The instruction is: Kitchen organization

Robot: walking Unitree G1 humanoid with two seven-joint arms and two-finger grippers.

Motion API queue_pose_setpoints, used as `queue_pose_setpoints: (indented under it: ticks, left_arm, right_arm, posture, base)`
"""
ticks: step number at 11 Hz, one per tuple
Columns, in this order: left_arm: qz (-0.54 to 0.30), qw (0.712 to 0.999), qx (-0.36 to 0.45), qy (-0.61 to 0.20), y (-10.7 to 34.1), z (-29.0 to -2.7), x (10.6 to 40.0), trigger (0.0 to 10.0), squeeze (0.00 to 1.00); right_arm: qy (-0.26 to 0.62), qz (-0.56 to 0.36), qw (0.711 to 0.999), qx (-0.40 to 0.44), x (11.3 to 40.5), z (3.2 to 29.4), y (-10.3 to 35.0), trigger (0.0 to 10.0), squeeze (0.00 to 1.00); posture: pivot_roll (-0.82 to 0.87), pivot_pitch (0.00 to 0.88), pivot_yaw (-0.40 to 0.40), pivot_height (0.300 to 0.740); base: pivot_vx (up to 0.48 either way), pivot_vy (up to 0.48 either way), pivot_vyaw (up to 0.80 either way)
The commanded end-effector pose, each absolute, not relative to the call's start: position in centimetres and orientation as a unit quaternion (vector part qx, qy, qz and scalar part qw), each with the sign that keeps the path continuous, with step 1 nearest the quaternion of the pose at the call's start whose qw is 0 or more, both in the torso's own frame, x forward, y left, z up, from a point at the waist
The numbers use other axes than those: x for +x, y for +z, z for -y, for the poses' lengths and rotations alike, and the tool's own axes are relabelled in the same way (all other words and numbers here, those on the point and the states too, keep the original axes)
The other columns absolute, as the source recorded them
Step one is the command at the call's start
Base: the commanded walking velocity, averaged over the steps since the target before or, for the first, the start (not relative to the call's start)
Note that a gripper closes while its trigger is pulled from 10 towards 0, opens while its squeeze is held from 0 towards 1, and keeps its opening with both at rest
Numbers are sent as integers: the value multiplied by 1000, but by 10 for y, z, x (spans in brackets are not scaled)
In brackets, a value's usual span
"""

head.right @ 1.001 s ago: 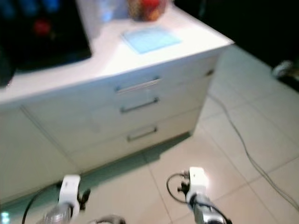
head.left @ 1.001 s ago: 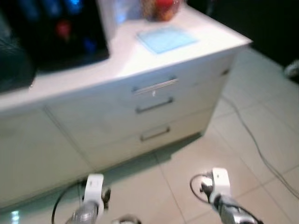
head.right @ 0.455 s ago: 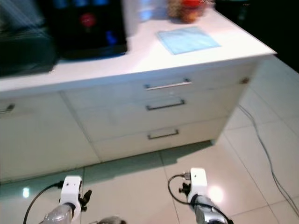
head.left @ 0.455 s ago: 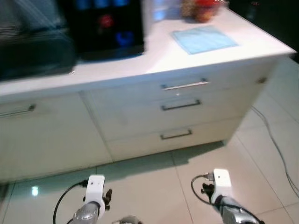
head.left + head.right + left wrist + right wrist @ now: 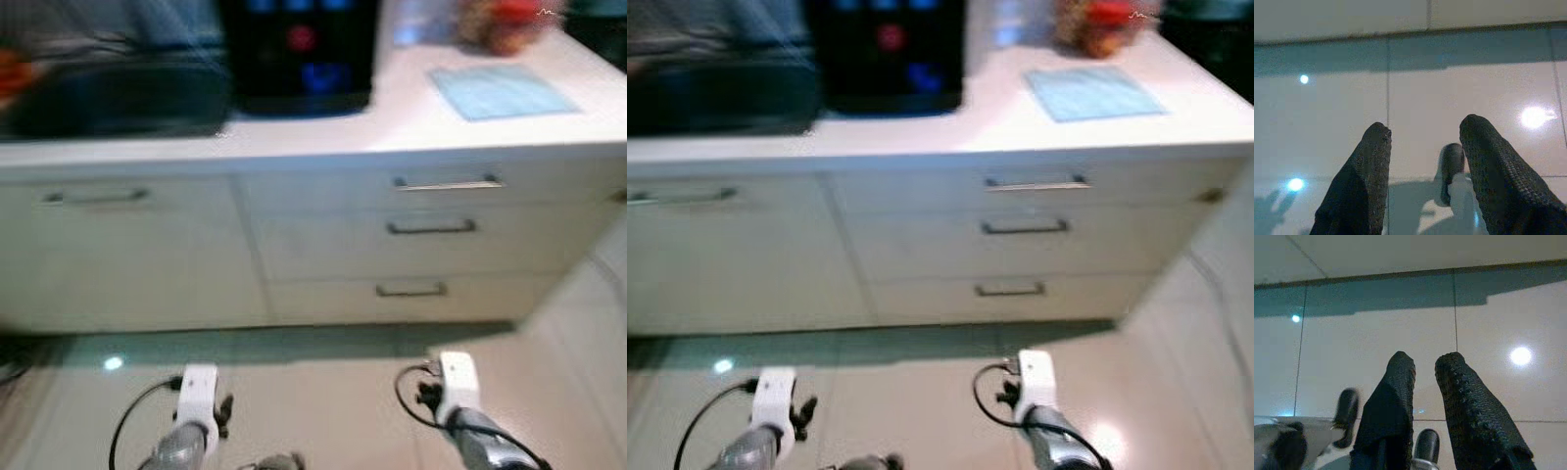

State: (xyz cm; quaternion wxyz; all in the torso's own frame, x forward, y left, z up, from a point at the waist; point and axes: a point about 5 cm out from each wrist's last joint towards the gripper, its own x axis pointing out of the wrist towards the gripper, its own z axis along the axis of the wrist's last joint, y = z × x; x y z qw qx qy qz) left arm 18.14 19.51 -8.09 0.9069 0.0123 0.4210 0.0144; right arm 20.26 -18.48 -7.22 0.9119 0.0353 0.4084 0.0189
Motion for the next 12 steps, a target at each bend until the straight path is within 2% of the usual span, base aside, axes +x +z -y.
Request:
queue_pose_setpoints:
  ticks: [1,5,8,12]
  left_arm:
    - [-418,908,20,17,-79,-199,184,10000,0]
    - [-412,911,22,15,-78,-197,187,10000,0]
    - [-402,915,15,19,-75,-195,192,10000,0]
    - [-415,910,15,22,-78,-195,189,10000,0]
  right_arm:
    - [33,-407,912,37,206,178,-71,10000,0]
    - [36,-398,916,39,210,177,-69,10000,0]
    - [28,-391,919,48,215,179,-66,10000,0]
    - [24,-393,918,51,212,179,-67,10000,0]
  posture:
    - [44,5,40,740]
    - [43,9,39,740]
    - [41,14,38,740]
    - [49,15,35,740]
  base:
    - [0,0,800]
    - [0,0,759]
    - [0,0,0]
    - [0,434,0]
